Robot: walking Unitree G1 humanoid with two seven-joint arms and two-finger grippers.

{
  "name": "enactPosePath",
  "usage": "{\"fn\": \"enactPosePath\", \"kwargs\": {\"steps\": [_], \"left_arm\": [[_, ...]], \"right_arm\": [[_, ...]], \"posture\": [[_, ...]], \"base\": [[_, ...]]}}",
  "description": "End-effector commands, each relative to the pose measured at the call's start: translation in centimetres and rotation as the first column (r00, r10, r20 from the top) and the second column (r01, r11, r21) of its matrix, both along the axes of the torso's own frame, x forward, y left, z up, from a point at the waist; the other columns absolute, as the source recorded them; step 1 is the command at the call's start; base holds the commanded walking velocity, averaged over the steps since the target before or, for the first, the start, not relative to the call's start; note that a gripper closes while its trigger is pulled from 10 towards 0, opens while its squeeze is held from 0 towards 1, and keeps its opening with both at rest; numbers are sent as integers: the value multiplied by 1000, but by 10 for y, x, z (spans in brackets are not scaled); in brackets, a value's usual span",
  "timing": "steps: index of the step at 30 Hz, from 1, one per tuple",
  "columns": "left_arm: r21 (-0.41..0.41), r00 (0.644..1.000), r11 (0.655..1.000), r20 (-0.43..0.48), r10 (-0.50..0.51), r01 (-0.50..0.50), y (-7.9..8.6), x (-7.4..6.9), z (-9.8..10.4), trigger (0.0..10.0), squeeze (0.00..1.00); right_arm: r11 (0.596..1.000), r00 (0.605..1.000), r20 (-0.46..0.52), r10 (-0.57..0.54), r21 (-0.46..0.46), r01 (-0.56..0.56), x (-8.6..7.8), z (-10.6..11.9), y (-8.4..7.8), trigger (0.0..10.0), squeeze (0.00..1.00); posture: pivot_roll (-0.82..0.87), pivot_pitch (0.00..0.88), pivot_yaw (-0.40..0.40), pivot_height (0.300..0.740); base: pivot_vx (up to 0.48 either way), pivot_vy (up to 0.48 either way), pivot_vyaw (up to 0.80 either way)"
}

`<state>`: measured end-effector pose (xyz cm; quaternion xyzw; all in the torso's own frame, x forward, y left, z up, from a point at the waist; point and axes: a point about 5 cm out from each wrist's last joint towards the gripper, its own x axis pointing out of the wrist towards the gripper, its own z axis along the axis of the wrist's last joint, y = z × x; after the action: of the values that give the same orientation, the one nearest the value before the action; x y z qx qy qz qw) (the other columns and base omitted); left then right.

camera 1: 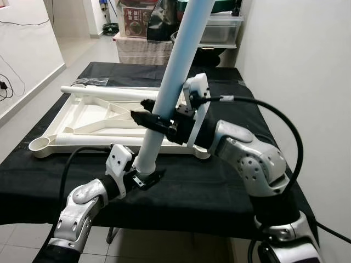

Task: Building children table

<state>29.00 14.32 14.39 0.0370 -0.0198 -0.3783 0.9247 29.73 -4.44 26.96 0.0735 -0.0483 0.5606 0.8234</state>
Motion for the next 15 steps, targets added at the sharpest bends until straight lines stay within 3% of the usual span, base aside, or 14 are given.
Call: {"fn": "enactPosePath", "kwargs": {"steps": [1, 9, 10, 15], "left_arm": [[-6, 1000, 1000, 5, -23, 23, -4, 2, 3, 10000, 0], [18, 994, 994, 6, -109, 109, -15, 1, 2, 10000, 0], [34, 990, 990, 13, -139, 139, -17, 0, 2, 0, 0], [81, 980, 977, 15, -201, 199, -20, -5, 0, 0, 0]], "right_arm": [[999, 999, -9, 44, -16, -44, -5, -3, 7, 0, 0], [997, 997, -10, 70, -31, -70, -10, -4, 9, 0, 0], [997, 998, -10, 69, -38, -69, -10, -4, 9, 0, 0], [997, 998, -9, 63, -46, -64, -9, -5, 9, 0, 0]], "posture": [[-4, 0, -29, 740], [-10, 0, -28, 740], [-10, 0, -30, 740], [-8, 0, -32, 740]], "base": [[0, 0, 0], [0, 0, 0], [0, 0, 0], [0, 0, 0]]}}
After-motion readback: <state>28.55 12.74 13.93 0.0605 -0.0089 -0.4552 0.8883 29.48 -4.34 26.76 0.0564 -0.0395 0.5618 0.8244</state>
